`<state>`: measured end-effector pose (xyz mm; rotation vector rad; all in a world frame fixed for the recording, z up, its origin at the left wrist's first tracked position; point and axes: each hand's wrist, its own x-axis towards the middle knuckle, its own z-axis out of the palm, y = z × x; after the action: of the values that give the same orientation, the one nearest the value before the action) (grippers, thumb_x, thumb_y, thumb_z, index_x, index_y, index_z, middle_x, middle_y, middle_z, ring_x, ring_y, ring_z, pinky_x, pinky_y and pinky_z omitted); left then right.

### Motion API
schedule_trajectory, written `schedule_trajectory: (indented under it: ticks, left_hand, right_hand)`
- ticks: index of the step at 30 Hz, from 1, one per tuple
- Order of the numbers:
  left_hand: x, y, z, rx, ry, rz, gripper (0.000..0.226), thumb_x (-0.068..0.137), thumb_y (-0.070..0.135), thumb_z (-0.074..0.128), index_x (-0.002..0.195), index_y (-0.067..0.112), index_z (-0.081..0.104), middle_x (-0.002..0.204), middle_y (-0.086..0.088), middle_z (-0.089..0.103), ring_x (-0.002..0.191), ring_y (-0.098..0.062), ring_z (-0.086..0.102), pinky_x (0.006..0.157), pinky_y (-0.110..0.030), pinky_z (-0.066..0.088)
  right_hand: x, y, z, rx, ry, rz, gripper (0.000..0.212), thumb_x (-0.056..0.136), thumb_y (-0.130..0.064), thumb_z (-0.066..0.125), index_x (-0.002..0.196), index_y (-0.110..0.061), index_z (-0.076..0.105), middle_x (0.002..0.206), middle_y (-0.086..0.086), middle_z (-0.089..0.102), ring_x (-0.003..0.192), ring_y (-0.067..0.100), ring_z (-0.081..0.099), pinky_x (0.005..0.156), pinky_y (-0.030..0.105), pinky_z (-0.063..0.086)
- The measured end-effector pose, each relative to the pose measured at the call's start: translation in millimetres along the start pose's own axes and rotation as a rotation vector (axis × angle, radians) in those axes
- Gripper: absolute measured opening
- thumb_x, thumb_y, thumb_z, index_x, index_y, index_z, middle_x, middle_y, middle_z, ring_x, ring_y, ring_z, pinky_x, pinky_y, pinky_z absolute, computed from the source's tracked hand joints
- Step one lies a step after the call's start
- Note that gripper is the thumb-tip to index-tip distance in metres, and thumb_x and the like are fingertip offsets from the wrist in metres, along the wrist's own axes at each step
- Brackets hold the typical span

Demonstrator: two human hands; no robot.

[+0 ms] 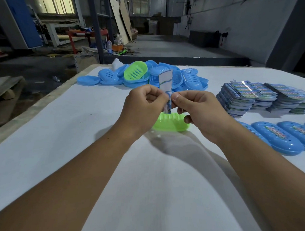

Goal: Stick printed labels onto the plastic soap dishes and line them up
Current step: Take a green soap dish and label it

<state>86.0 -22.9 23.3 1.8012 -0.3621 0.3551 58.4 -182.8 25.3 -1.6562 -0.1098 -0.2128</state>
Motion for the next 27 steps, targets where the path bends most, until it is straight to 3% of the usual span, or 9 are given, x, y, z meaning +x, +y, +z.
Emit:
schedule_trajectory:
  ticks: [3, 13, 22, 25, 27]
  left_hand:
    - [-0.5, -1.9, 0.9, 0.018, -0.013, 0.022, 0.008, 0.084, 0.027, 0.075, 0.081, 0.02, 0.073, 0.07, 0.007, 0.074, 0.07, -0.009, 0.071, 0.067, -0.023, 0.053]
    - [-1.8, -2.9, -1.2, 0.086, -0.017, 0.06, 0.004, 0.077, 0.027, 0.074, 0.074, 0.024, 0.073, 0.068, 0.014, 0.074, 0.067, -0.002, 0.071, 0.068, -0.019, 0.054]
    - [-2.3, -5.3, 1.9, 0.179, 0.044, 0.098, 0.008, 0.072, 0.031, 0.074, 0.069, 0.023, 0.073, 0.062, 0.018, 0.07, 0.058, 0.005, 0.065, 0.058, -0.011, 0.05]
    - [-1.9, -4.7, 2.0, 0.197, 0.041, 0.089, 0.013, 0.067, 0.036, 0.07, 0.067, 0.024, 0.072, 0.061, 0.018, 0.069, 0.057, 0.004, 0.064, 0.057, -0.012, 0.05]
    - [-1.4, -5.2, 1.4, 0.212, 0.042, 0.077, 0.014, 0.066, 0.037, 0.067, 0.066, 0.024, 0.071, 0.061, 0.018, 0.069, 0.057, 0.003, 0.064, 0.057, -0.013, 0.05]
  right_hand:
    - [0.9, 1.6, -0.1, -0.037, 0.022, -0.021, 0.016, 0.097, -0.022, 0.067, 0.086, -0.017, 0.078, 0.074, -0.005, 0.072, 0.06, 0.003, 0.052, 0.048, 0.017, 0.04]
    - [0.6, 3.6, 0.3, -0.126, 0.04, -0.066, 0.016, 0.097, -0.023, 0.067, 0.085, -0.018, 0.078, 0.073, -0.004, 0.074, 0.059, 0.001, 0.052, 0.05, 0.016, 0.041]
    - [1.5, 6.1, 3.7, -0.201, 0.063, -0.1, 0.024, 0.097, -0.021, 0.067, 0.075, -0.019, 0.076, 0.066, -0.008, 0.07, 0.055, 0.001, 0.049, 0.05, 0.012, 0.04]
    - [1.1, 6.7, 4.7, -0.234, 0.076, -0.099, 0.025, 0.097, -0.024, 0.066, 0.076, -0.014, 0.076, 0.068, 0.001, 0.07, 0.057, 0.004, 0.049, 0.051, 0.017, 0.04]
    - [1.3, 7.1, 5.3, -0.269, 0.096, -0.105, 0.028, 0.097, -0.025, 0.066, 0.076, -0.009, 0.074, 0.075, 0.018, 0.069, 0.06, 0.01, 0.048, 0.055, 0.026, 0.038]
